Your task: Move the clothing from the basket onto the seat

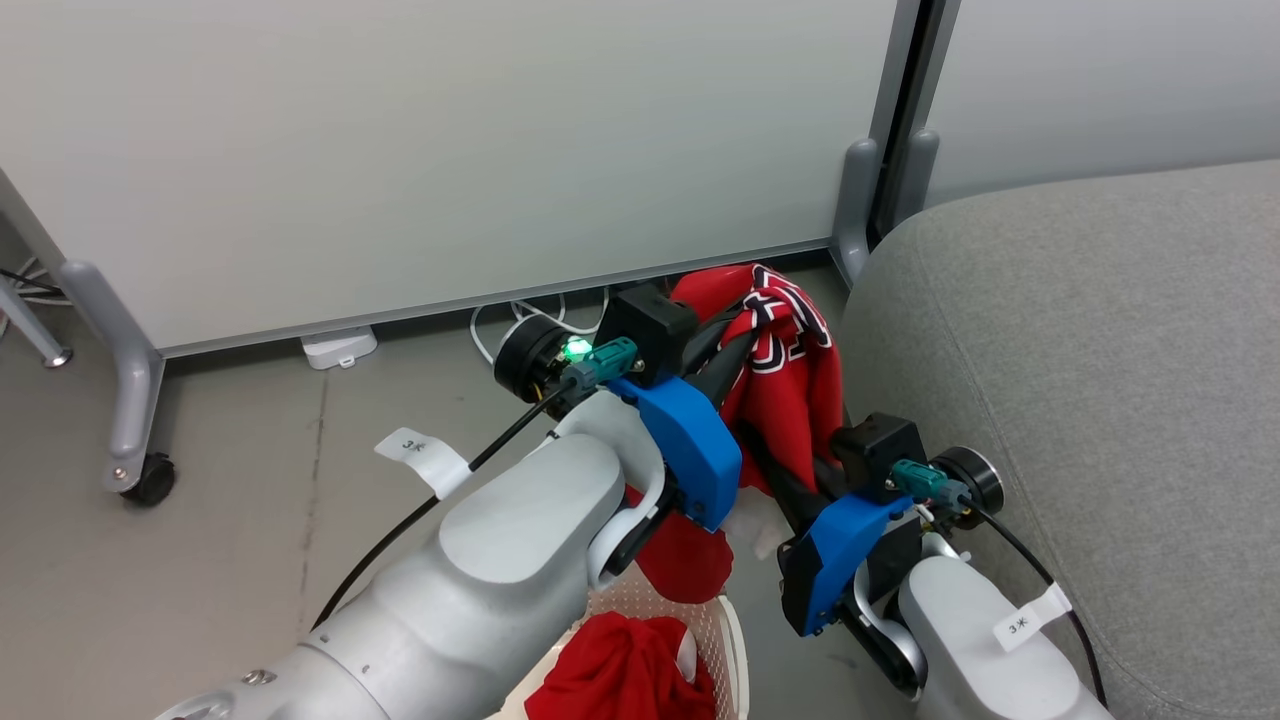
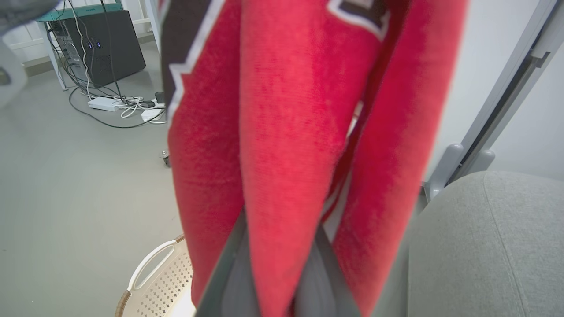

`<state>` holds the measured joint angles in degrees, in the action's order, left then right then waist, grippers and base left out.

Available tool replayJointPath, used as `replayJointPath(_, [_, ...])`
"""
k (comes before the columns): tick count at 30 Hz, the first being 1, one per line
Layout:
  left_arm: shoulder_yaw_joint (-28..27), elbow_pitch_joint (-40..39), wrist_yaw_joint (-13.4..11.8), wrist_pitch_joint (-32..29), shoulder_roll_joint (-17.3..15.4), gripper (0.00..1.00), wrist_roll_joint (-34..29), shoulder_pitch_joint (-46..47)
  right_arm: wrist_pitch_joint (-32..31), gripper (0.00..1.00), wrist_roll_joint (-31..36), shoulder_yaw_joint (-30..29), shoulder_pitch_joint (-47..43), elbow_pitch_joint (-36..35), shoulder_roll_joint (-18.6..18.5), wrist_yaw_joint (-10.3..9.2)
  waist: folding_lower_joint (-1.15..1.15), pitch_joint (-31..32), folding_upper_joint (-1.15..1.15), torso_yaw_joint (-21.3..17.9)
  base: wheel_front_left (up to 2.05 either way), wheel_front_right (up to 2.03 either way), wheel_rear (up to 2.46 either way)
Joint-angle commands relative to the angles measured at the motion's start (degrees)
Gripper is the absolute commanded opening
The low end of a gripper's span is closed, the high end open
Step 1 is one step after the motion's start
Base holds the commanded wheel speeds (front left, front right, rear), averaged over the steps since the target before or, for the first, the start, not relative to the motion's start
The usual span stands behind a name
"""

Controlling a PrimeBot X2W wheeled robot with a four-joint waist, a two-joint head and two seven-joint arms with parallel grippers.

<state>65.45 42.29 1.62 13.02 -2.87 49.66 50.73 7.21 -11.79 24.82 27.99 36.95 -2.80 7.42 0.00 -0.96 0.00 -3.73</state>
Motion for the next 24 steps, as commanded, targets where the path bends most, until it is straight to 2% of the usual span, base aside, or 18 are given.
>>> replayJointPath(1, [0.24, 0.22, -0.04, 0.26, -0.05, 0.96, 0.42, 0.90, 0.43, 0.00, -0.38, 0.18, 0.72, 0.17, -0.17, 0.13, 0.00, 0.14, 0.00, -0.07, 0.00, 0.00, 0.00])
replayJointPath(2, [0.43, 0.27, -0.05, 0.24, -0.05, 1.00, 0.69, 0.89, 0.46, 0.00, -0.45, 0.25, 0.65, 0.22, -0.17, 0.13, 0.00, 0.20, 0.00, -0.06, 0.00, 0.00, 0.00])
replayJointPath(13, [0.16, 1.39, -1.16, 1.00, -0.17, 1.00, 2.46, -0.37, 1.10, 0.00, -0.35, -0.11, 0.66, 0.36, -0.17, 0.13, 0.00, 0.39, 0.00, 0.11, 0.00, 0.00, 0.00])
replayJointPath(20, [-4.34, -1.17, -2.39, 2.20, -3.06, 1.00, 1.94, -5.34, 2.13, 0.00, 0.82, -3.23, -0.13, -1.26, -0.16, 0.08, 0.00, -0.34, 0.00, 0.37, 0.00, 0.00, 0.00])
replayJointPath(24, [-10.79, -7.92, -3.62, 2.20, -5.92, 1.00, -1.86, -11.08, 1.94, 0.00, 1.76, -4.93, -1.42, -2.94, -0.16, 0.08, 0.00, -0.96, 0.00, 0.59, 0.00, 0.00, 0.00])
